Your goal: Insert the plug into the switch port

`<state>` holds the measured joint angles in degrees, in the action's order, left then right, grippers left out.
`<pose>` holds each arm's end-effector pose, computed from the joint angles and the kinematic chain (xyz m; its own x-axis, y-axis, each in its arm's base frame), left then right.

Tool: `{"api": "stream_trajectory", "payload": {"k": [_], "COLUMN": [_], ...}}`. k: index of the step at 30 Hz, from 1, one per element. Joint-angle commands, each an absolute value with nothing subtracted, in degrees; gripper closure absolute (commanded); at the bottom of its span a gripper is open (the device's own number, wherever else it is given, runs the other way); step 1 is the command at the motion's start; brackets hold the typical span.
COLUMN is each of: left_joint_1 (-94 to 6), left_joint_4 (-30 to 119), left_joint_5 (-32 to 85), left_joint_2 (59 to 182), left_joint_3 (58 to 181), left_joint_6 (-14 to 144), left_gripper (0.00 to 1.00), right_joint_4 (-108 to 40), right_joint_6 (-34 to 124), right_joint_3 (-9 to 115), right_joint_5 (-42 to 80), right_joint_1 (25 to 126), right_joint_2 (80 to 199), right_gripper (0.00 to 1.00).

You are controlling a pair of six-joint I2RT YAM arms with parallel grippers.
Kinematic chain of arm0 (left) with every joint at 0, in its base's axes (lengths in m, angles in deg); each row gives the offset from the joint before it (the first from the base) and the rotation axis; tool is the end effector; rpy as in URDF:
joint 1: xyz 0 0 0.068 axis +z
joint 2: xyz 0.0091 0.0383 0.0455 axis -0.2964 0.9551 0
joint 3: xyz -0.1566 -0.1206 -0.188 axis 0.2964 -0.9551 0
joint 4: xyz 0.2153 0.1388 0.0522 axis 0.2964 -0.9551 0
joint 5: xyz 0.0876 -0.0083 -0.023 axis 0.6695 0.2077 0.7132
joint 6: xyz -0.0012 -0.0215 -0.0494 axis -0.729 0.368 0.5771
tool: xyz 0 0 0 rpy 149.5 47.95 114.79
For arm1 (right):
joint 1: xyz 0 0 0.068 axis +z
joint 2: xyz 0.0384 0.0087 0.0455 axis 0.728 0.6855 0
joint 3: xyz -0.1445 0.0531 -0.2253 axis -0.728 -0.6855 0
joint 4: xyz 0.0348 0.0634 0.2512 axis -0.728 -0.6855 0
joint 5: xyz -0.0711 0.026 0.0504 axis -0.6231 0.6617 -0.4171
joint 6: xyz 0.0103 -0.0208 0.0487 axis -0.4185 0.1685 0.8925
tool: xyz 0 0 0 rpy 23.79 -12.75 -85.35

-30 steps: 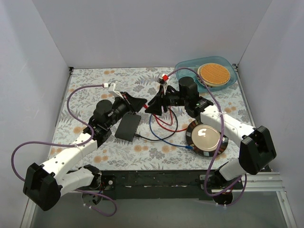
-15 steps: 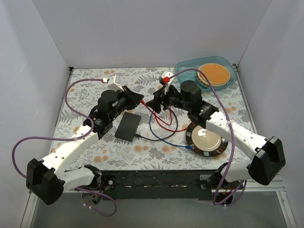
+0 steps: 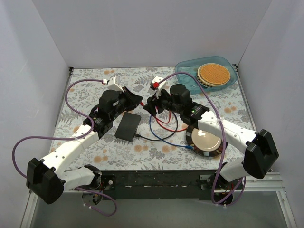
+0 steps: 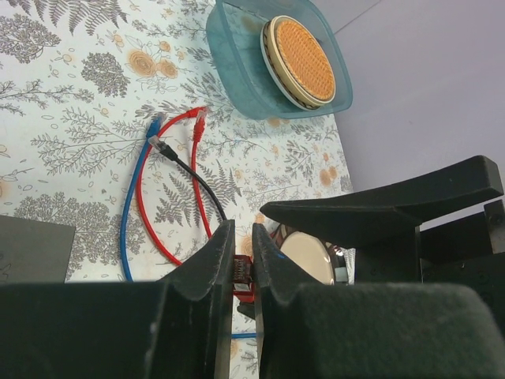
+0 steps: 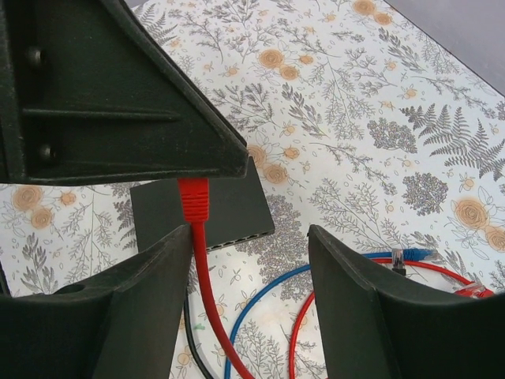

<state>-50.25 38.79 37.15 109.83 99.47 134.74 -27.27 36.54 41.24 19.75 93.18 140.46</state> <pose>0.2218 -0.1422 0.3283 -0.5382 -0.8270 -0.1628 -0.1497 0.2839 -0.9471 0.2311 0.2511 0.3343 -0.1158 -0.1663 -0.9793 -0.8240 0.5666 0.0012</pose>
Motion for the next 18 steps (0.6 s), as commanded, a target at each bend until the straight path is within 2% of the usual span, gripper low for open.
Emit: {"api": "stream_trajectory", "payload": {"k": [1, 18], "left_joint_1": [-50.46, -50.46], "left_joint_4": [38.73, 39.88], "left_joint_5": [37.13, 35.64], "left_joint_2": [109.31, 108.87], "left_joint_3": [101.45, 100.75], "left_joint_6": [134.78, 135.58], "left_gripper": [1.0, 1.0], "right_joint_4": [-24.28, -20.94], "right_joint_6": [36.39, 38.67], "right_joint_3": [43.78, 43.52], "right_joint_5": [19.07, 20.92], "right_joint_1": [93.48, 93.66], "right_joint_2": [141.01, 142.06], "right_gripper": [0.34, 0.41]}}
